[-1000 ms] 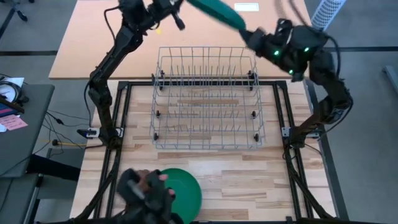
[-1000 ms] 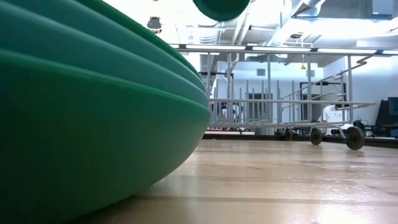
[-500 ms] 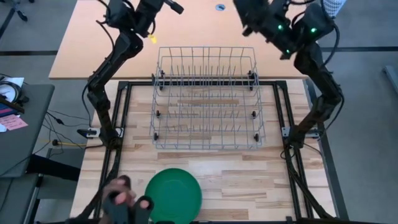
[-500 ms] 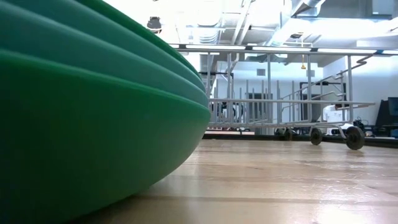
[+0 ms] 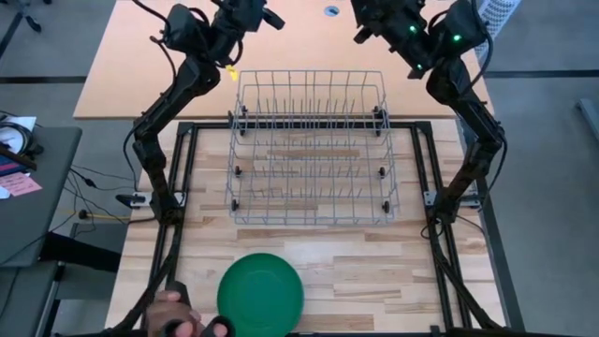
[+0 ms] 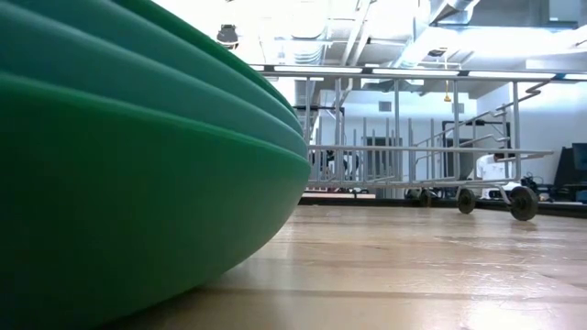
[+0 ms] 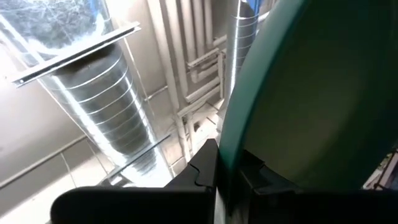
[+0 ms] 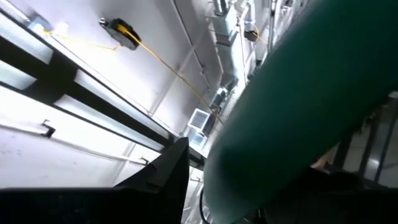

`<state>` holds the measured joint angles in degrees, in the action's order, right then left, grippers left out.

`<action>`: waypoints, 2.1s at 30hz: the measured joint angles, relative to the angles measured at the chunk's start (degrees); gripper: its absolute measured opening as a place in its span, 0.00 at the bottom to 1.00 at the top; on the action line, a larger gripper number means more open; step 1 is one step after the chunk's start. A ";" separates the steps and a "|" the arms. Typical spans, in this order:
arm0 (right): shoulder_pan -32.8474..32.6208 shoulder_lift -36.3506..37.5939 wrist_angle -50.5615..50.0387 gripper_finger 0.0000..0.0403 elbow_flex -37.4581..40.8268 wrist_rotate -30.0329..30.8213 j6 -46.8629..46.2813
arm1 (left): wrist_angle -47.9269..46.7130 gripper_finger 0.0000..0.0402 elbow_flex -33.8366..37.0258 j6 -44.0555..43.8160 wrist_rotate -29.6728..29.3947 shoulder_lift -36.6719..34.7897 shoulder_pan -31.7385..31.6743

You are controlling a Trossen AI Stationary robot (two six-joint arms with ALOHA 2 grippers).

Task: Sort dishes
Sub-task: Put the dark blue plate in the dish rack

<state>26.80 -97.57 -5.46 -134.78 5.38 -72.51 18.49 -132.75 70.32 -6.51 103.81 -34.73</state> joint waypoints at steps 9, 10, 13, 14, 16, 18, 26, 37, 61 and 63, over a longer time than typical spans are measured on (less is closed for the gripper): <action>0.35 -0.03 -0.33 0.22 0.00 -0.06 2.27 | -5.51 0.01 0.00 -1.96 -2.23 -0.07 1.09; 0.48 -0.03 -0.49 0.18 0.02 -0.06 2.27 | -6.21 0.02 0.00 -1.73 -2.38 -0.07 1.34; 0.77 -0.03 -0.04 0.09 0.02 -0.10 2.44 | -7.52 0.04 0.00 -1.81 -2.44 -0.07 1.99; 0.87 -0.02 0.16 0.06 -0.02 -0.12 3.28 | -7.88 0.05 0.00 -2.13 -2.43 -0.04 2.20; 0.96 0.15 0.16 0.03 -0.07 -0.29 4.65 | -9.18 0.08 0.00 -2.76 -2.04 -0.04 2.66; 1.23 0.16 0.34 0.02 -0.07 -0.39 5.15 | -11.58 0.12 0.00 -4.89 -1.85 -0.35 3.01; 4.54 0.01 -0.26 0.02 0.00 -0.18 5.77 | -26.48 0.26 0.00 -14.43 4.03 -4.44 2.84; 13.07 -1.86 -0.24 0.01 0.00 -25.29 0.96 | -43.75 0.30 0.00 -46.77 2.99 -13.01 -1.64; 13.19 -23.41 -8.38 0.01 0.00 -53.56 6.67 | -93.45 0.31 0.00 -82.34 10.35 -13.73 -16.49; 12.41 -23.61 -12.66 0.01 0.00 -53.40 9.63 | -99.75 0.31 0.00 -82.58 11.04 -11.91 -18.67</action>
<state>39.21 -121.18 -18.12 -134.78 -48.01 -62.88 -81.26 -132.75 -12.26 4.53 91.90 -53.40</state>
